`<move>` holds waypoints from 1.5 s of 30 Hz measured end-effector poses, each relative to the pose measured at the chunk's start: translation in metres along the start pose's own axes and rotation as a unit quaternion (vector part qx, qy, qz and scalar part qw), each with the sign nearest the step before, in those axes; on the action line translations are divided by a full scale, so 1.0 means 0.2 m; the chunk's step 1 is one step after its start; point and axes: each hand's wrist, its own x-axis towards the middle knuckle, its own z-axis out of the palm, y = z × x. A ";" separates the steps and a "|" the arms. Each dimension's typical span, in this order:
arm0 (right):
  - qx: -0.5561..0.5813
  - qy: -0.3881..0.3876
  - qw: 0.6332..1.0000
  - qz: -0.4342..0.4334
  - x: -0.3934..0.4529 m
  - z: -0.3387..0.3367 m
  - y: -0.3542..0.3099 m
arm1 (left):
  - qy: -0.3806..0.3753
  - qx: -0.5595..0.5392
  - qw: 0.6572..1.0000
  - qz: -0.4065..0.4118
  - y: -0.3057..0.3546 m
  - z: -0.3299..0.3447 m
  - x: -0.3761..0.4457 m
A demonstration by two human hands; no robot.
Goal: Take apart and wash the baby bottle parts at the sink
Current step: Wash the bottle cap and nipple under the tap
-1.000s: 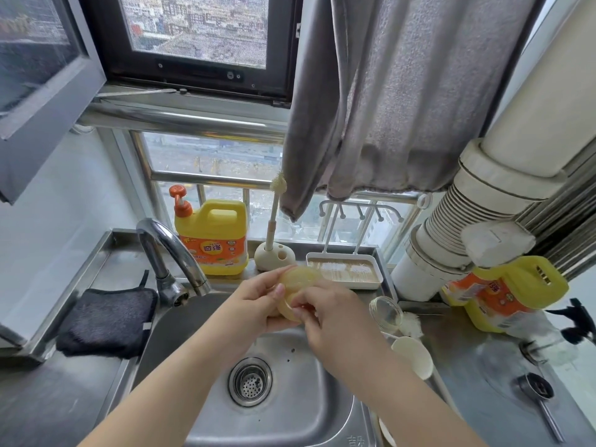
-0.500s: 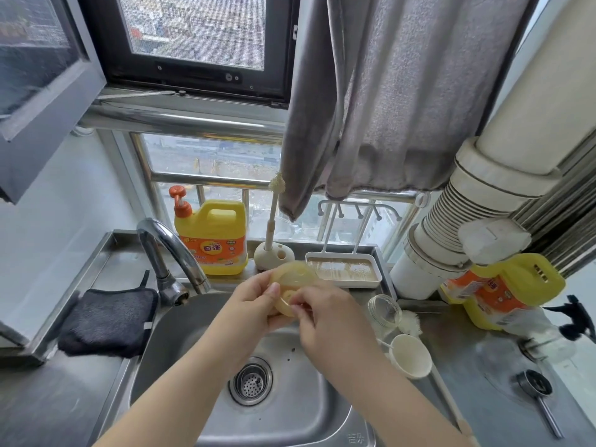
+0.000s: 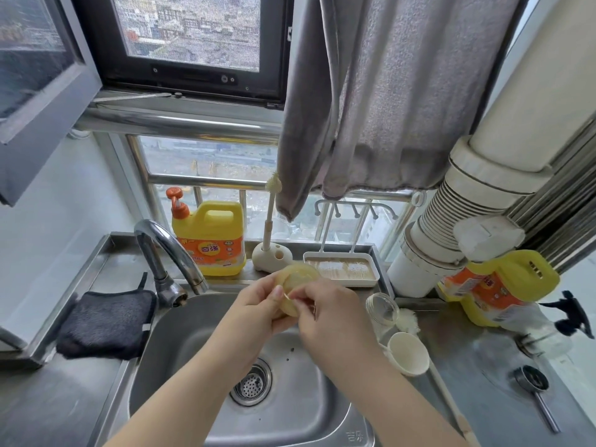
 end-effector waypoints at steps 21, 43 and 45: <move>-0.180 -0.026 0.980 -0.078 0.02 -0.04 0.00 | 0.090 0.177 0.978 0.065 0.02 -0.03 0.02; -0.141 -0.039 0.989 0.033 0.02 -0.10 0.02 | 0.152 0.368 0.905 0.148 0.02 0.04 -0.02; -0.150 -0.068 0.986 0.024 0.01 -0.07 0.00 | 0.148 0.369 0.907 0.138 0.00 0.04 -0.02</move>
